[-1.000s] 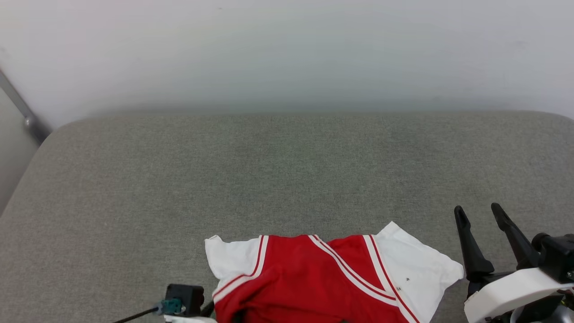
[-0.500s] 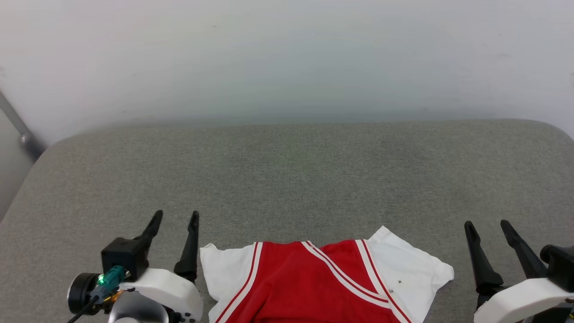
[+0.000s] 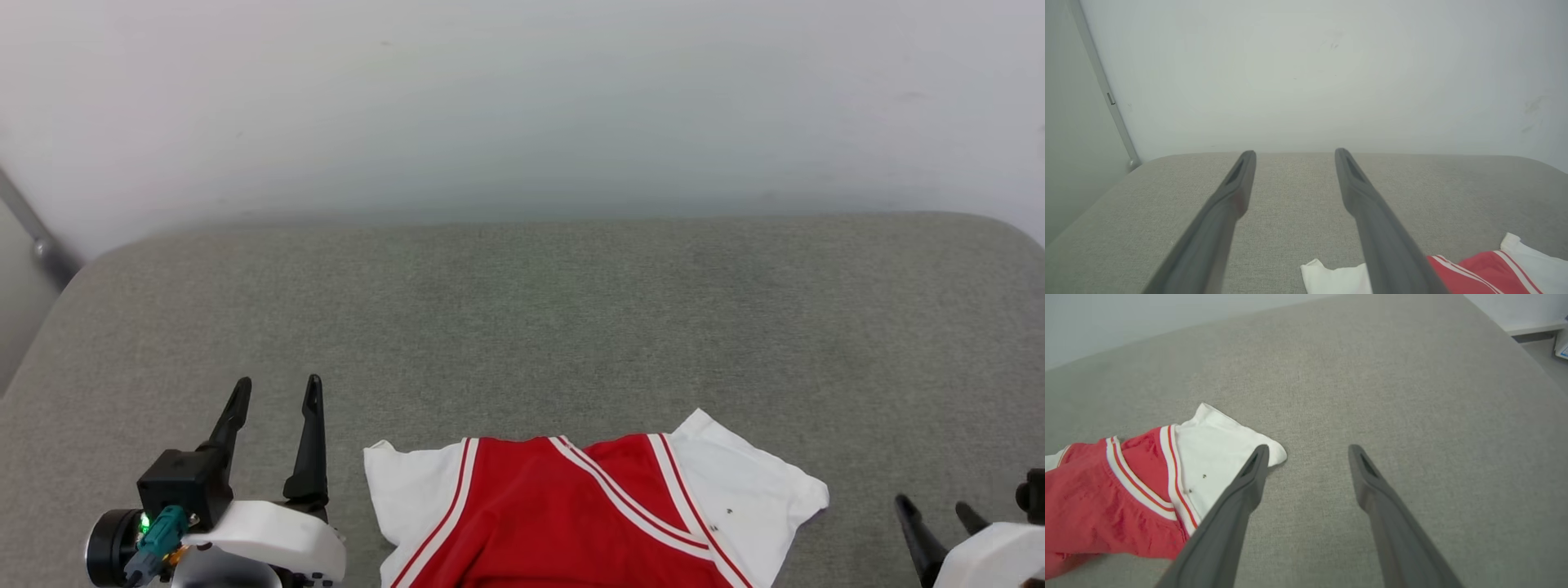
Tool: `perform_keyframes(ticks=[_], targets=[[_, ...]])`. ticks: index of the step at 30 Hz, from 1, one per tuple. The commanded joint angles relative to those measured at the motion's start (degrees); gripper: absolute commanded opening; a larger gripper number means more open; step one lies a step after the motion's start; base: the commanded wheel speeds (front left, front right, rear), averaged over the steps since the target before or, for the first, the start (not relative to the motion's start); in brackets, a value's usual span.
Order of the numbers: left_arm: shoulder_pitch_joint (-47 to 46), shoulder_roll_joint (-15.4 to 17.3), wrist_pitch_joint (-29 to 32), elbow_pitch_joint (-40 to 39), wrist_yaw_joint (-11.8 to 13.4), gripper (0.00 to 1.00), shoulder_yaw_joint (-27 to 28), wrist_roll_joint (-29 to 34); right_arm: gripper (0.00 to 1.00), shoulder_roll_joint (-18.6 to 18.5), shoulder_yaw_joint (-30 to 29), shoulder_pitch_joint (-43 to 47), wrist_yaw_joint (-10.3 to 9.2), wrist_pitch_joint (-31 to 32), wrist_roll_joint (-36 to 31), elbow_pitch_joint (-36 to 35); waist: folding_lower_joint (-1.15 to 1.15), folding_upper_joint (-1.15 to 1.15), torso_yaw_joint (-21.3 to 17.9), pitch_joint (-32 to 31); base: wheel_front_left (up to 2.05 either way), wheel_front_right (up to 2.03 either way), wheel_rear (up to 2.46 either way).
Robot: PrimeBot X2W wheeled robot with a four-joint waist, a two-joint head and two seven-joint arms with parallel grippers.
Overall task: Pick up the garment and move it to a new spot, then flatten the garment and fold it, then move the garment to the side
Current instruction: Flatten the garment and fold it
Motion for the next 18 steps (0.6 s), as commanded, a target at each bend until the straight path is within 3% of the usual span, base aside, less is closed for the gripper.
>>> perform_keyframes(ticks=[1, 8, 18], targets=[[0.69, -0.31, -0.42, 0.02, -0.05, 1.0, -0.01, 0.16, 1.0, -1.28, -0.41, -1.57, -0.02, 3.81, 1.03, 1.19, 0.0, 0.0, 0.52, 0.3, 0.0, 0.0, 0.0], [0.02, -1.95, -1.42, 0.52, -0.63, 1.0, -0.6, 0.48, 1.0, -6.14, 0.44, -7.27, -0.02, 21.07, 5.8, 7.95, 0.0, 0.0, 2.81, 1.4, 0.0, 0.0, 0.0], [-4.32, -4.16, -1.81, 1.6, -2.21, 1.0, -2.02, 1.18, 1.0, -8.19, 3.11, -16.87, -0.02, 26.49, 8.57, 17.56, 0.0, 0.0, 6.87, 7.21, 0.0, 0.0, 0.0]])
